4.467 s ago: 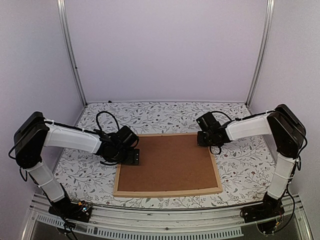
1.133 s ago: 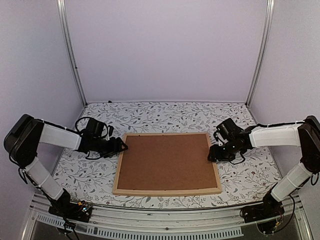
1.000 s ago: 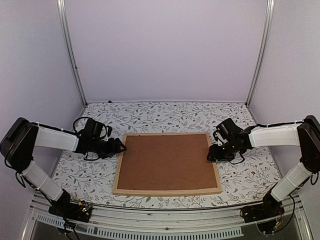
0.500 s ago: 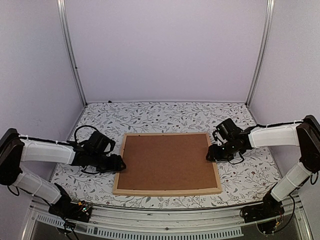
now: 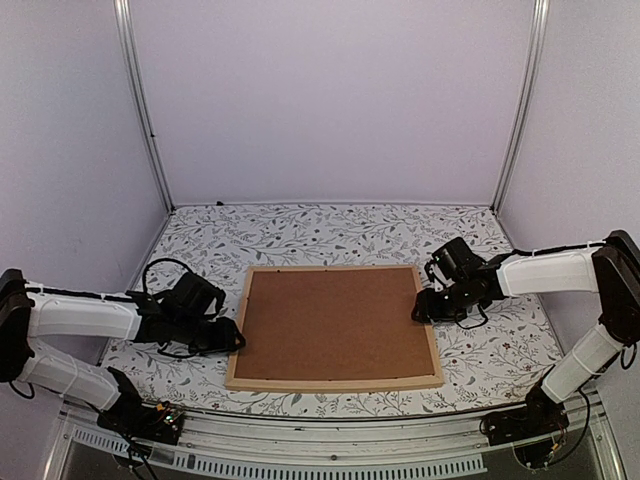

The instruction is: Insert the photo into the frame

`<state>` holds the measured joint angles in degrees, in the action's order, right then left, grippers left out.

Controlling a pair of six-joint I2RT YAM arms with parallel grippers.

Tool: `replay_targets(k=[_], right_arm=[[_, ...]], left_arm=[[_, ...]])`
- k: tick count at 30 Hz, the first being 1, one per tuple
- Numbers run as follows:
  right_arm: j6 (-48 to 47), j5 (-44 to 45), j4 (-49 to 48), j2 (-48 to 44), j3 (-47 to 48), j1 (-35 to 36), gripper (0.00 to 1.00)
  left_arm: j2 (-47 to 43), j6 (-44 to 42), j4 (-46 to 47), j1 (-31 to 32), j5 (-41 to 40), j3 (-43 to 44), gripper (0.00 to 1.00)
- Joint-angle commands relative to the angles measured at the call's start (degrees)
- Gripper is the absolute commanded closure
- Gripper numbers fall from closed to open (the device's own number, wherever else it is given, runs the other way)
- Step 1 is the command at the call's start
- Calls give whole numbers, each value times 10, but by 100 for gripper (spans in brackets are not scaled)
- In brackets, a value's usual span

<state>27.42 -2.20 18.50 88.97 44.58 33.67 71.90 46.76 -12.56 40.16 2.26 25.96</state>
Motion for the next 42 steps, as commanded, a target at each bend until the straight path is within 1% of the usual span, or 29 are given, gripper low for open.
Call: replay_targets(k=[1,5,14,18,20,21,24,27,28,29,32,35,37,39,41,42], right_arm=[[-2,-7,15,31,-21,1,43],[-2,-9,13,33,-22,1,44],[-1,-8,13,31,-26,2,44],[-2,-8,14,31,-25,2,44],[-2,-9,14,31,-24,2,44],[-2,-8,14,31,-24,1,44],[-2,-7,15,31,-25,2,44],[-2,-4,19,26,-24,2,44],[-2,-1,21,25,-23,2,44],[-2,1,23,22,-22,1,43],[-3,2,29,15,-15,1,43],[0,3,36,3,-7,1,41],[4,5,40,-13,-1,1,40],[6,7,44,-25,4,2,39],[7,9,47,-34,11,2,39],[7,10,47,-36,16,2,39]], left_arm=[[-5,10,-31,13,-3,-14,53],[-3,13,-33,13,-7,-15,60],[2,10,-37,13,-6,-8,83],[-2,10,-36,14,-3,-7,92],[-3,9,-32,13,-1,-5,98],[-3,11,-29,13,1,-5,100],[-8,20,-6,13,17,-12,100],[-22,33,30,4,49,-23,100],[-28,37,41,-1,61,-26,96],[-33,40,49,-6,69,-28,89],[-43,39,49,-14,71,-16,57],[-33,24,36,-18,60,8,33],[-23,14,31,-21,53,25,24],[-12,5,29,-22,43,40,18],[1,-6,25,-24,29,53,12],[8,-10,23,-25,23,60,10]])
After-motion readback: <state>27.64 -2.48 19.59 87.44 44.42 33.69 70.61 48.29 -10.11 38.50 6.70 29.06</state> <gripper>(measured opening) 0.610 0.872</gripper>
